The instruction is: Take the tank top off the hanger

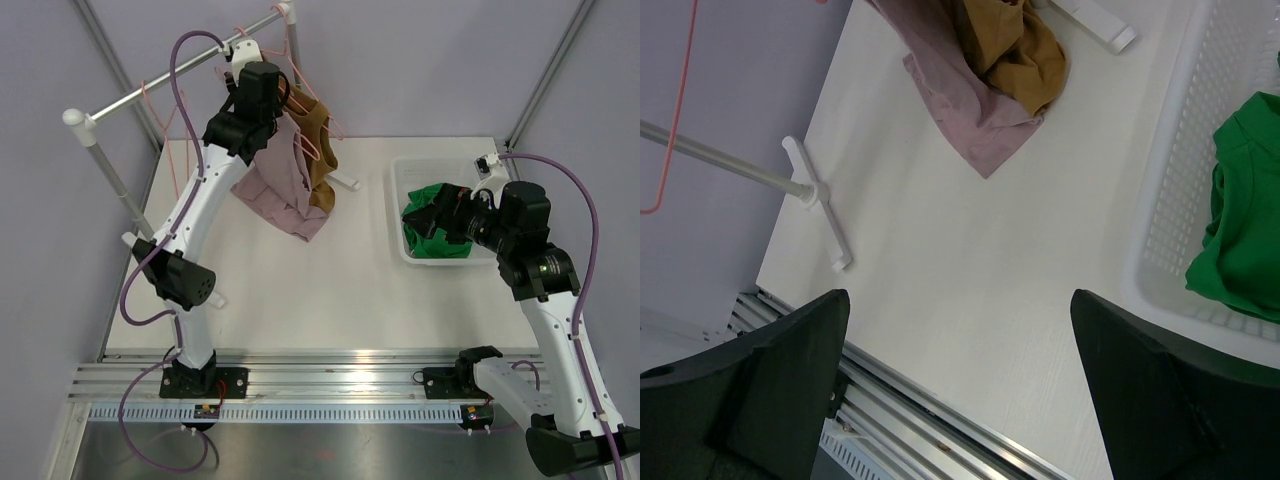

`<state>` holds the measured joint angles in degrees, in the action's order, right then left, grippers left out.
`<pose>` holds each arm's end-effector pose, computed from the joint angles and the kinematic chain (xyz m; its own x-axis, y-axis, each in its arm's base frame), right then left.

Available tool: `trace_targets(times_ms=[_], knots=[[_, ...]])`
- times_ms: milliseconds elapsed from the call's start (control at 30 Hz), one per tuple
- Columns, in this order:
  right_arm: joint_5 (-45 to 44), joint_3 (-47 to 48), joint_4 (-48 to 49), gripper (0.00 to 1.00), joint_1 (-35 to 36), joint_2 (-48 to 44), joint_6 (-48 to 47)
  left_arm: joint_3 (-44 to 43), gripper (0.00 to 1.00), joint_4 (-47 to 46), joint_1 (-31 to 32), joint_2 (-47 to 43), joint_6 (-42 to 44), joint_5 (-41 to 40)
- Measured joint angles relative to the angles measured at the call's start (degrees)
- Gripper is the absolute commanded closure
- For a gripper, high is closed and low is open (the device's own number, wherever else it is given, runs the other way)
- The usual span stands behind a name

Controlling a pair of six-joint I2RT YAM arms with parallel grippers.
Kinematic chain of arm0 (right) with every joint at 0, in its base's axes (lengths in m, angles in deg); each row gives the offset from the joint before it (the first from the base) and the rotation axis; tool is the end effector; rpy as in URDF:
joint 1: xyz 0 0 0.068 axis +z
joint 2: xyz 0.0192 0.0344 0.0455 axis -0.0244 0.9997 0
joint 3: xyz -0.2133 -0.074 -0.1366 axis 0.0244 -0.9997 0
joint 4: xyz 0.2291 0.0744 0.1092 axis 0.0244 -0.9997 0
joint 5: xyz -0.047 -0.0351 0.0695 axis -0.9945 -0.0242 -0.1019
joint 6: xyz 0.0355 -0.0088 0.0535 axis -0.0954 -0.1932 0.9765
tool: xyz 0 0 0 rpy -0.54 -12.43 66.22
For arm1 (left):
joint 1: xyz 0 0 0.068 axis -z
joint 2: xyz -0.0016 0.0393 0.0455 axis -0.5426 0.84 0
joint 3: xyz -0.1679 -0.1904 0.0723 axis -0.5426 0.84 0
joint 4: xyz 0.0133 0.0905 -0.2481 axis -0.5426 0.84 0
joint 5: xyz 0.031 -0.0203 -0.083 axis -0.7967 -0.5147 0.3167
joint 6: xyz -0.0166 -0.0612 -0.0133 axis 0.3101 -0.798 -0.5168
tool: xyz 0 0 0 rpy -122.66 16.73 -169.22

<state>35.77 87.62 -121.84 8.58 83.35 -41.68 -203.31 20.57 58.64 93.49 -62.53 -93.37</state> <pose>0.1863 0.0543 0.3929 -0.5438 0.2574 -0.7988 -0.3599 0.7883 0.4991 0.3987 -0.1593 0.4561 -0.2207 -0.2164 -0.9510 -0.2509 0.9549 -0.1590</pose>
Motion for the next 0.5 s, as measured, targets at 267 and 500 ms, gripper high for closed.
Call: trace_targets(times_ms=[267,500], knots=[[0.0,0.0,0.2,0.01,0.0,0.9,-0.3,7.1,0.48,-0.9,1.6,-4.5,-2.1,1.1],[0.3,0.0,0.2,0.01,0.0,1.0,-0.5,8.2,0.38,-3.5,4.1,-11.6,-4.0,1.3]])
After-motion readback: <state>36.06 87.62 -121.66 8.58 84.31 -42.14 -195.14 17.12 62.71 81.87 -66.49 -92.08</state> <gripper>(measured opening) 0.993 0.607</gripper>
